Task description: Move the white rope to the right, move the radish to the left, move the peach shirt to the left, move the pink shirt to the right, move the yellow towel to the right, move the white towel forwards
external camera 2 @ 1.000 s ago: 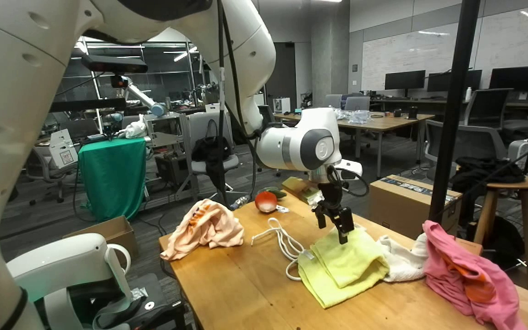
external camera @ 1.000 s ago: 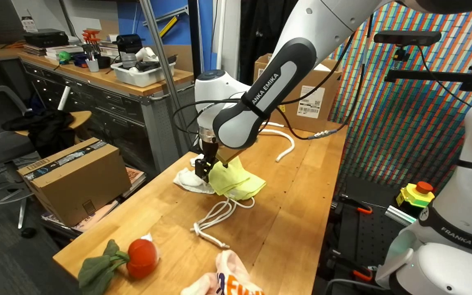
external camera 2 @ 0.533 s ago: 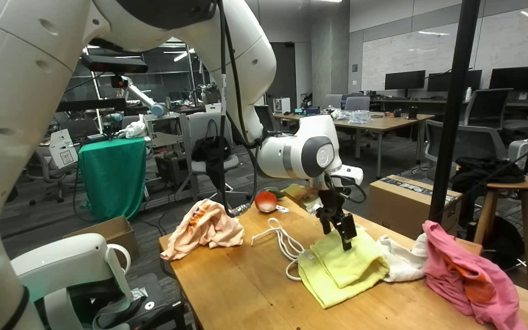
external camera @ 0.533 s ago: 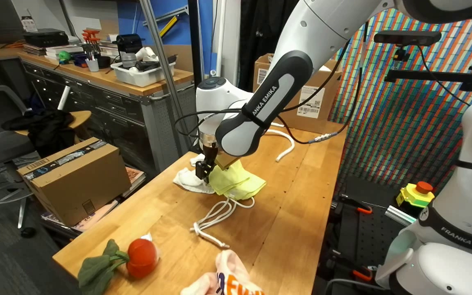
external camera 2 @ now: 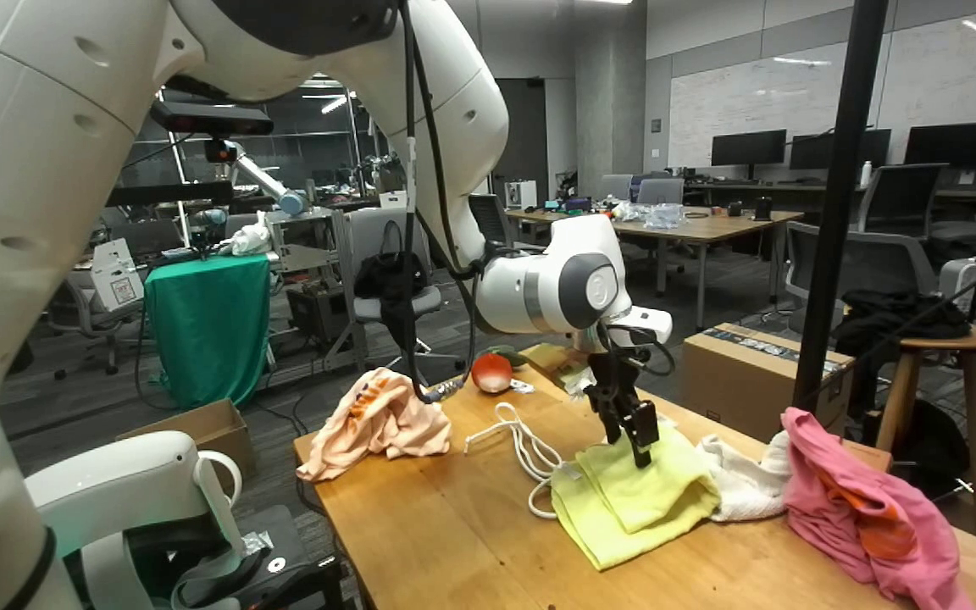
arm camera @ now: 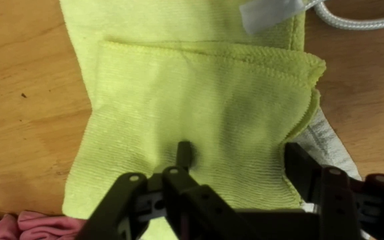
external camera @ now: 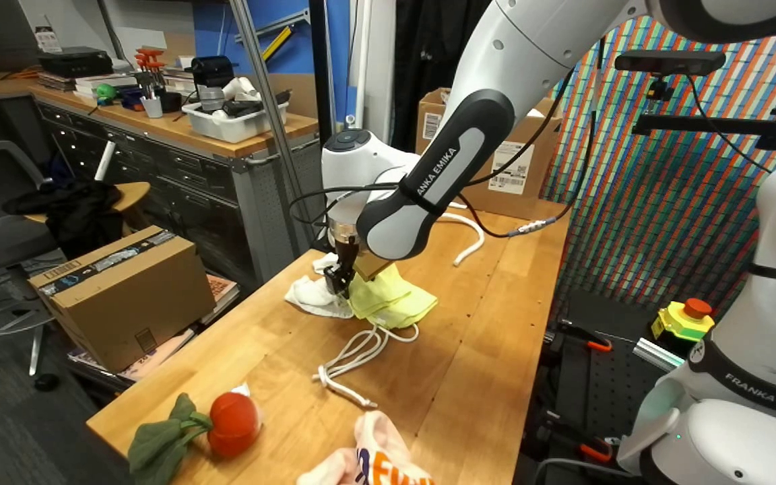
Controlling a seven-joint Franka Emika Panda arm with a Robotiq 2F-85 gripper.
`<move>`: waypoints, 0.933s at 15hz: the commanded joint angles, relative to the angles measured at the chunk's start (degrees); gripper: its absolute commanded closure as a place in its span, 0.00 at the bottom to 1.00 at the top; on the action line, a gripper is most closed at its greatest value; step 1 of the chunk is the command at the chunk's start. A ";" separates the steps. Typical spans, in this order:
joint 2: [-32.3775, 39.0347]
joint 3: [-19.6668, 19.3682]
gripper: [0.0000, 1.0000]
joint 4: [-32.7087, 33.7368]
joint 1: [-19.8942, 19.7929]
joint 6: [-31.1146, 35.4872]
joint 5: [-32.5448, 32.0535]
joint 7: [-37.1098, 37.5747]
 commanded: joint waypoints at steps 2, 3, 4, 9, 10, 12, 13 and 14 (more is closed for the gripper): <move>0.32 -1.70 0.63 0.20 1.38 1.12 -1.88 2.88; 0.28 -1.71 0.70 0.19 1.33 1.04 -1.90 3.00; 0.13 -1.75 0.77 0.12 1.28 0.87 -1.89 3.12; -1.57 -3.99 1.00 -0.09 2.32 -1.37 -3.80 5.05; -2.56 -4.74 0.96 -0.29 2.54 -2.54 -4.78 5.52; -4.01 -6.20 0.95 -0.55 2.99 -4.02 -7.29 7.27; -5.08 -6.66 0.95 -0.90 3.01 -4.93 -8.66 7.97; -5.90 -6.99 0.95 -1.07 3.01 -5.83 -10.03 8.89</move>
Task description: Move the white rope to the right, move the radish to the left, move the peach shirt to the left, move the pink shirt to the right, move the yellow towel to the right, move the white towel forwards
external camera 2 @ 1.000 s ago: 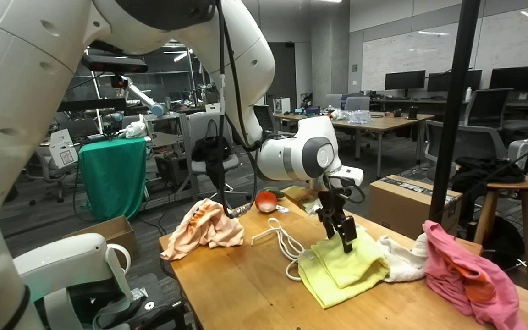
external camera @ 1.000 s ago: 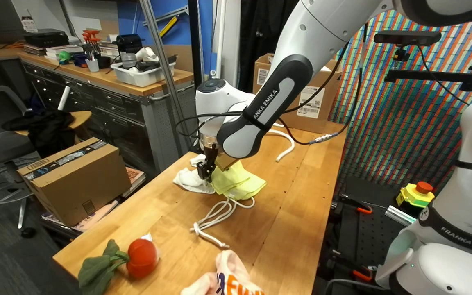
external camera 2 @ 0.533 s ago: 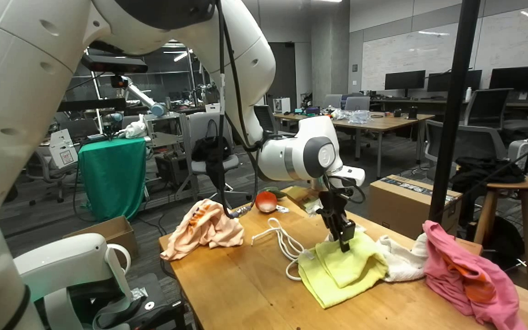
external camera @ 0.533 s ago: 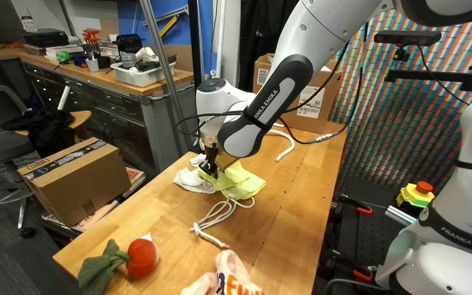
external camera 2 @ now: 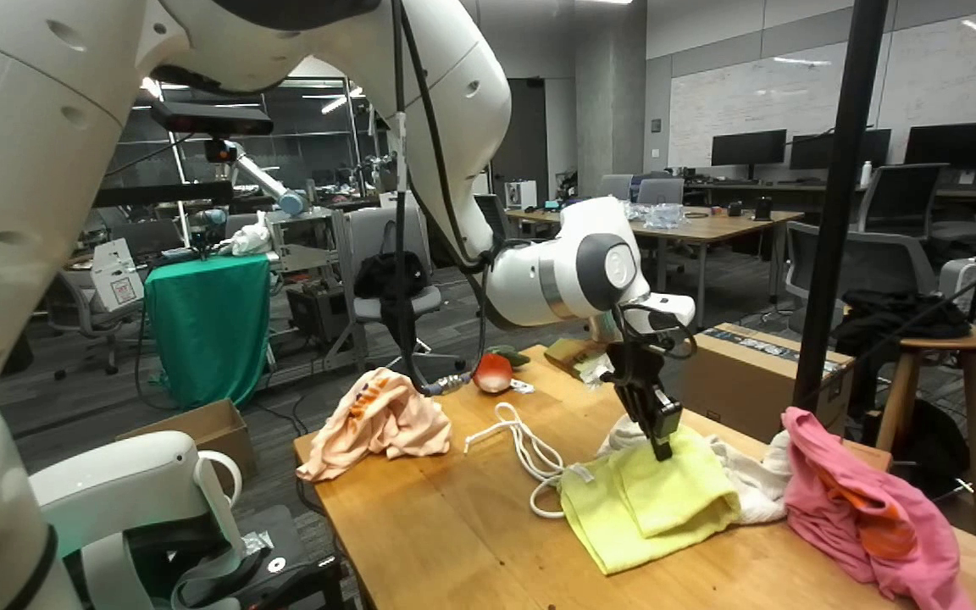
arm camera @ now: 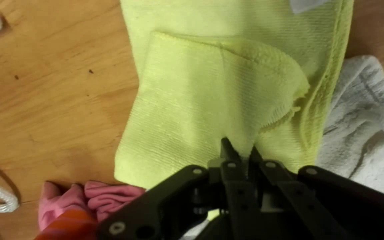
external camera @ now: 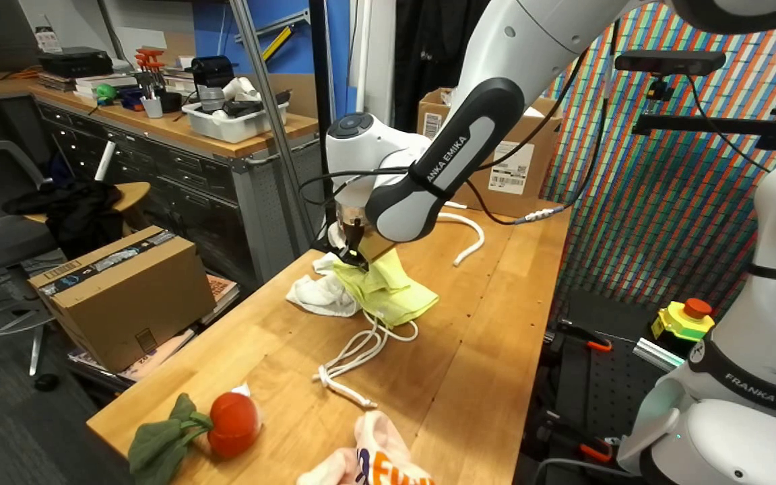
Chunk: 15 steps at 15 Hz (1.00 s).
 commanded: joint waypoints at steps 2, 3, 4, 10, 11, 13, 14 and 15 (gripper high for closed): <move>-6.23 -2.47 0.95 -2.27 1.31 -4.90 -7.49 5.39; -7.58 -2.42 0.95 -2.85 1.11 -6.23 -9.31 6.35; -8.78 -2.31 0.95 -3.29 0.90 -7.95 -11.27 7.60; -17.18 0.55 0.96 -7.33 -1.65 -18.32 -26.05 18.61; -18.77 1.56 0.96 -8.36 -2.67 -19.59 -27.82 20.13; -22.59 3.81 0.96 -10.87 -4.76 -21.69 -30.15 22.89; -24.33 4.99 0.96 -11.96 -5.94 -22.46 -30.71 23.86; -26.28 6.11 0.96 -13.15 -7.11 -23.16 -30.86 24.70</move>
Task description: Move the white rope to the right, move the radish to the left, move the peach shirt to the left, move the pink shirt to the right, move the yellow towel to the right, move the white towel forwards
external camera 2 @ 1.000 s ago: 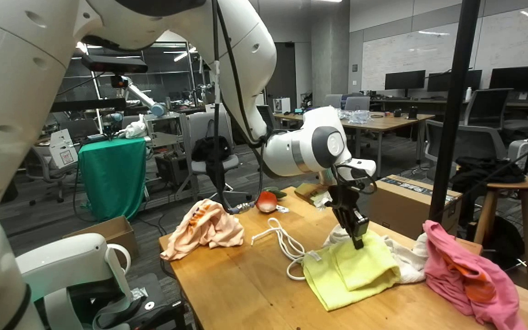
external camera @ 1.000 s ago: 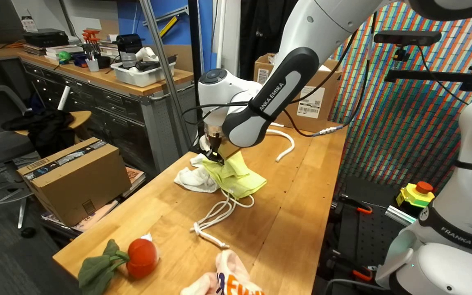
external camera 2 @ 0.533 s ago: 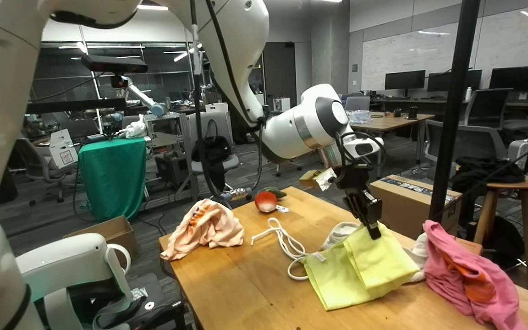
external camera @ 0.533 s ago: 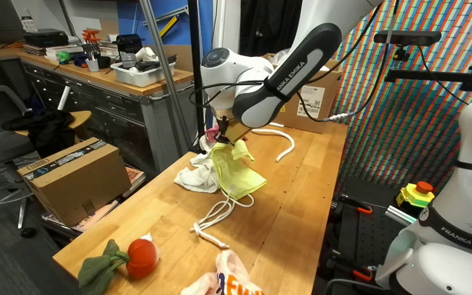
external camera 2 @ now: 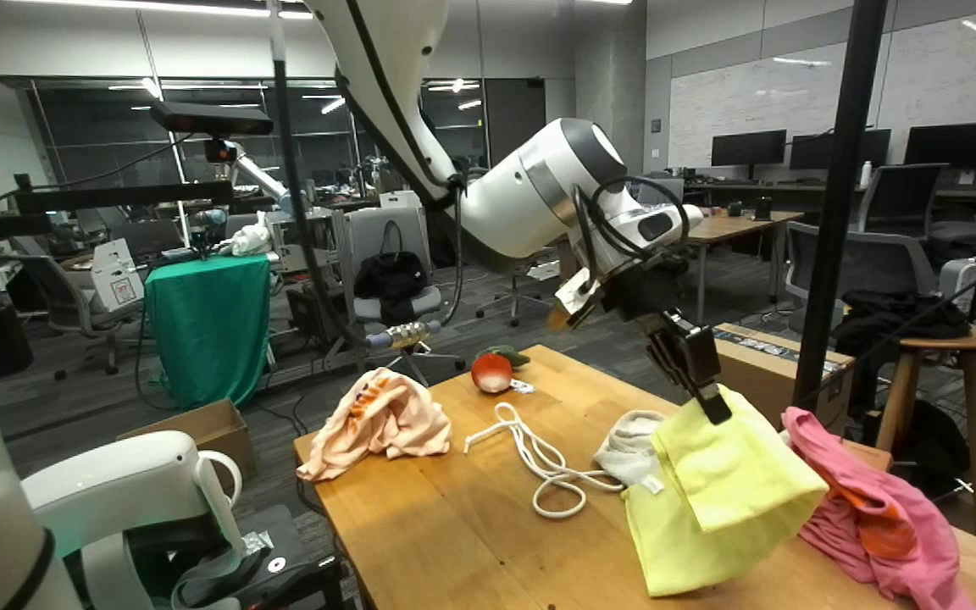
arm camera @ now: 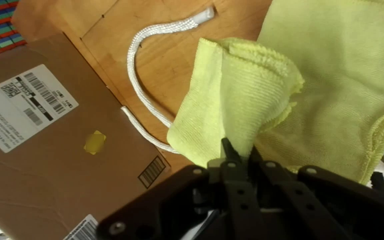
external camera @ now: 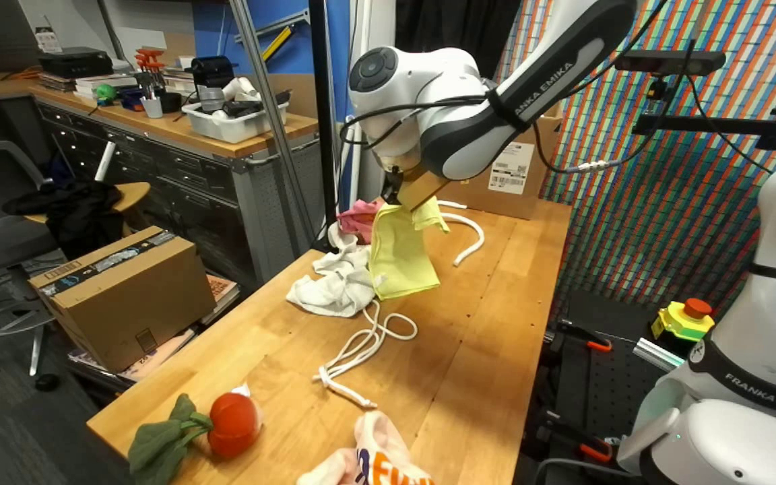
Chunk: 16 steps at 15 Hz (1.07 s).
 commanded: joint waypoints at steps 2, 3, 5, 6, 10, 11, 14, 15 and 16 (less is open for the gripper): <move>-11.03 5.97 0.96 -7.04 -5.77 -3.99 -1.94 3.45; -12.87 6.96 0.96 -8.10 -6.76 -5.17 -1.29 2.45; -16.20 8.84 0.96 -9.81 -8.44 -8.68 0.14 -0.28; -17.59 9.60 0.96 -10.53 -9.17 -10.23 -0.14 -0.40; -22.14 12.16 0.96 -12.80 -11.14 -16.07 1.06 -2.82; -22.73 12.67 0.96 -12.97 -11.47 -17.52 0.81 -2.99; -23.54 13.82 0.96 -12.91 -12.46 -21.75 -0.05 -3.13; -23.58 13.98 0.96 -12.80 -12.75 -22.74 -0.04 -3.38; -23.46 14.18 0.96 -12.59 -12.92 -23.71 -0.10 -3.45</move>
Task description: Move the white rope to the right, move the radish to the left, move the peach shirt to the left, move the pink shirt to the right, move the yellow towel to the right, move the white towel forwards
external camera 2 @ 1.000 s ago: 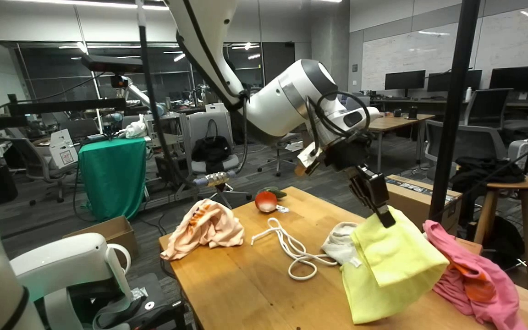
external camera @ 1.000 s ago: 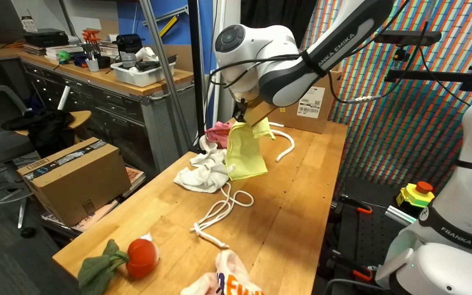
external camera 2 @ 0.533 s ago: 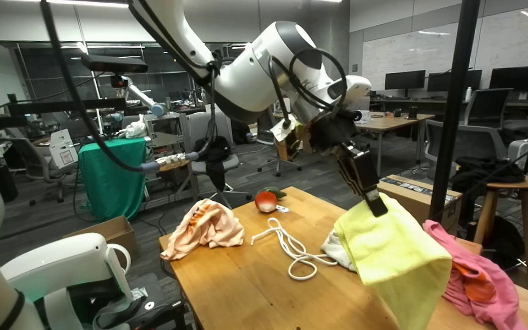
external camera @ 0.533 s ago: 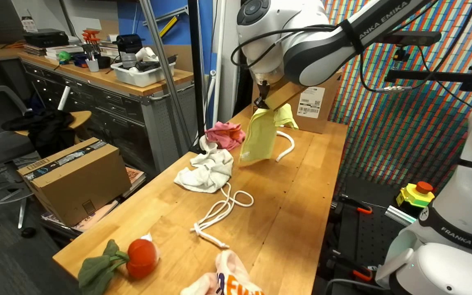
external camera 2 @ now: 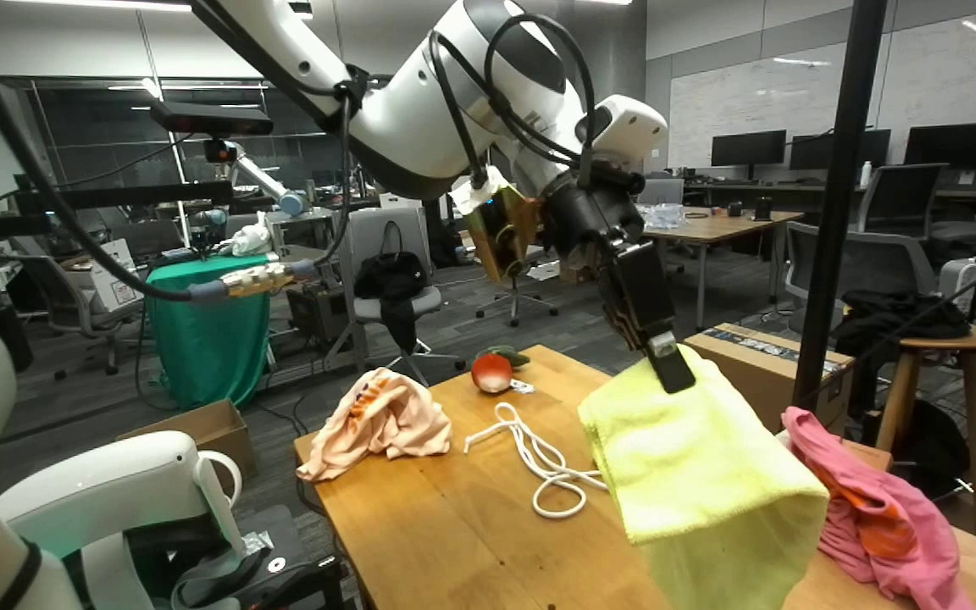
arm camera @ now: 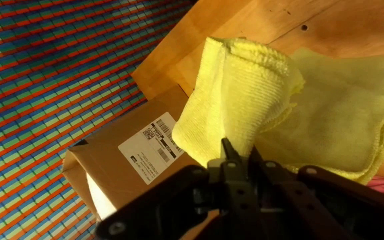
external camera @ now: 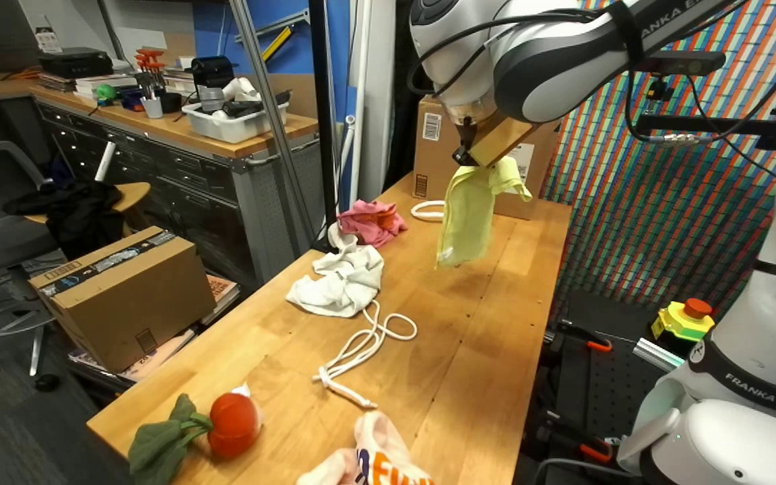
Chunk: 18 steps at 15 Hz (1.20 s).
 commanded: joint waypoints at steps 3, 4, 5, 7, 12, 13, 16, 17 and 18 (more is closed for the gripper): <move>-1.16 1.57 0.96 -0.13 -2.37 -4.90 -0.62 -1.50; -0.83 1.36 0.96 0.14 -2.78 -5.51 -0.79 -1.01; -0.04 1.15 0.96 0.88 -3.24 -5.99 -0.90 -0.76; 0.80 0.64 0.96 1.76 -4.35 -7.41 -0.74 -0.98; 1.49 -0.35 0.96 1.25 -6.92 -10.60 -1.01 -0.45; 1.85 -0.69 0.96 1.19 -7.40 -10.62 -0.98 -0.22; 3.79 -1.86 0.96 1.72 -8.92 -10.20 -1.60 1.46; 4.65 -2.40 0.96 1.98 -9.48 -9.94 -1.90 1.84; 5.62 -2.92 0.96 2.32 -9.94 -9.98 -2.10 2.26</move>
